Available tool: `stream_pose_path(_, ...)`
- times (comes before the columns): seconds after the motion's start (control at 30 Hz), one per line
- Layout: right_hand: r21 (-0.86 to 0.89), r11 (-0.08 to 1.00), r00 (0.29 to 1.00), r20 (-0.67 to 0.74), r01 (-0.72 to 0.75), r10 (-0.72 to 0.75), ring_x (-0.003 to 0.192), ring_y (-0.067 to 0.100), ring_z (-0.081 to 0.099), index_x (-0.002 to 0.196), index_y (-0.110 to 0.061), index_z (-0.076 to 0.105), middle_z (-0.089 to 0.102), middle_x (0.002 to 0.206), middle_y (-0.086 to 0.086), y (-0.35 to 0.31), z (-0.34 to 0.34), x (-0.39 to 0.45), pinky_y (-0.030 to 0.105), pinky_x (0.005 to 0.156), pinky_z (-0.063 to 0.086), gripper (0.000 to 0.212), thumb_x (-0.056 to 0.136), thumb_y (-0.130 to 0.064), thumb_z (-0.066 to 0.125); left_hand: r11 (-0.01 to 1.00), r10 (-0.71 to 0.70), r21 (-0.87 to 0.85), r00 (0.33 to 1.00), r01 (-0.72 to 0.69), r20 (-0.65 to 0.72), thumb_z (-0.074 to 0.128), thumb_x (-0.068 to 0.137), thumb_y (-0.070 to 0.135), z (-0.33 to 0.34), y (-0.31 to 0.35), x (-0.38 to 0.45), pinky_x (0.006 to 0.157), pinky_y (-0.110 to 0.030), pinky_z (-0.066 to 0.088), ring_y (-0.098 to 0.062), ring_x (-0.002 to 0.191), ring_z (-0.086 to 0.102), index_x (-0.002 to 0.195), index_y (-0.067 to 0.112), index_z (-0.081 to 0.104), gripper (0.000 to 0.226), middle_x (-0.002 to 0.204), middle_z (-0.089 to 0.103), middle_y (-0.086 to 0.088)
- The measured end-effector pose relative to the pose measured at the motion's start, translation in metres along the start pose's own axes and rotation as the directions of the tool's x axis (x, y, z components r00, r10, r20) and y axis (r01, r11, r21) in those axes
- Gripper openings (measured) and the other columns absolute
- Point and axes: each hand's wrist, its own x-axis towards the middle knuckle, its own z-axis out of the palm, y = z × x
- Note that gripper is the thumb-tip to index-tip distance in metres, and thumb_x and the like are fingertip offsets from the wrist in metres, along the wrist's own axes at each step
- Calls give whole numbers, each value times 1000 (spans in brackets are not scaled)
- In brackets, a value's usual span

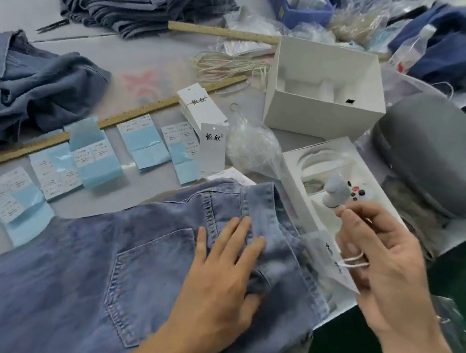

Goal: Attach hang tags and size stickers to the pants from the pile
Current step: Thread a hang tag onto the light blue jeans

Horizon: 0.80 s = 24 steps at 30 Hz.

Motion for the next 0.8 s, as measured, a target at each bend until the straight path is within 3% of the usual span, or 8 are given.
stream_pose_path(0.07, 8, 1000, 1000, 10, -1, 1, 52, 6, 45, 100, -15, 73, 52, 66, -5, -2, -4, 2, 12, 40, 36, 23, 83, -28, 80, 906, -69, -423, 993, 22, -95, 55, 92, 49, -20, -13, 3, 109, -39, 44, -13, 134, 54, 138, 37, 52, 47, 146, 56, 13)
stream_pose_path(0.1, 11, 1000, 1000, 14, -3, 3, 53, 6, 44, 99, -16, 73, 52, 66, -4, -3, -4, 4, 13, 41, 35, 24, 81, -30, 80, 826, -97, -564, 990, 25, -99, 56, 91, 50, -32, -24, 6, 92, -26, 51, -7, 111, 65, 127, 40, 57, 37, 124, 68, 15)
stream_pose_path(0.17, 9, 1000, 1000, 9, -6, 5, 53, 7, 43, 98, -17, 74, 51, 65, -3, -5, -3, 7, 15, 43, 35, 23, 80, -30, 81, 685, -115, -727, 992, 44, -48, 63, 91, 47, -54, -42, 18, 81, -25, 55, -13, 94, 69, 114, 38, 67, 24, 103, 74, 5)
stream_pose_path(0.3, -2, 1000, 999, 31, -15, 15, 50, 7, 41, 94, -19, 74, 49, 61, -2, -4, 12, 14, 14, 40, 35, 18, 79, -30, 77, 433, -314, -894, 949, 116, -29, 67, 90, 27, -72, -63, 33, 71, -32, 59, -23, 82, 74, 104, 28, 76, 16, 94, 78, -7)
stream_pose_path(0.43, 21, 999, 998, 45, -34, 33, 43, 5, 40, 94, -17, 73, 47, 59, -2, -4, 18, 19, 13, 36, 32, 18, 80, -29, 76, 547, -429, -824, 895, 149, -123, 63, 97, 18, -83, -89, 45, 77, -35, 55, -17, 81, 69, 102, 19, 70, 9, 90, 75, 0)
stream_pose_path(0.53, 72, 996, 998, 45, -54, 51, 41, 5, 37, 95, -16, 73, 45, 58, -1, -7, 16, 22, 14, 36, 28, 19, 81, -28, 76, 695, -421, -705, 875, 140, -241, 62, 100, 9, -89, -98, 51, 68, -16, 51, 1, 73, 65, 101, 24, 64, 15, 81, 72, 17)
stream_pose_path(0.7, 174, 983, 994, 104, -58, 40, 36, 3, 32, 97, -15, 70, 42, 57, -4, -16, 14, 22, 14, 35, 20, 21, 82, -28, 75, 711, -438, -685, 863, 160, -252, 62, 100, 8, -91, -100, 58, 83, -47, 60, -28, 89, 72, 111, 37, 59, 31, 99, 75, -7)
stream_pose_path(0.8, 218, 974, 990, 135, -65, 36, 36, 0, 32, 96, -15, 69, 41, 57, -5, -24, 17, 20, 12, 35, 22, 24, 79, -29, 78, 695, -410, -707, 880, 131, -241, 60, 101, 5, -91, -104, 62, 69, -35, 61, -16, 71, 71, 126, 36, 53, 41, 84, 76, -1)
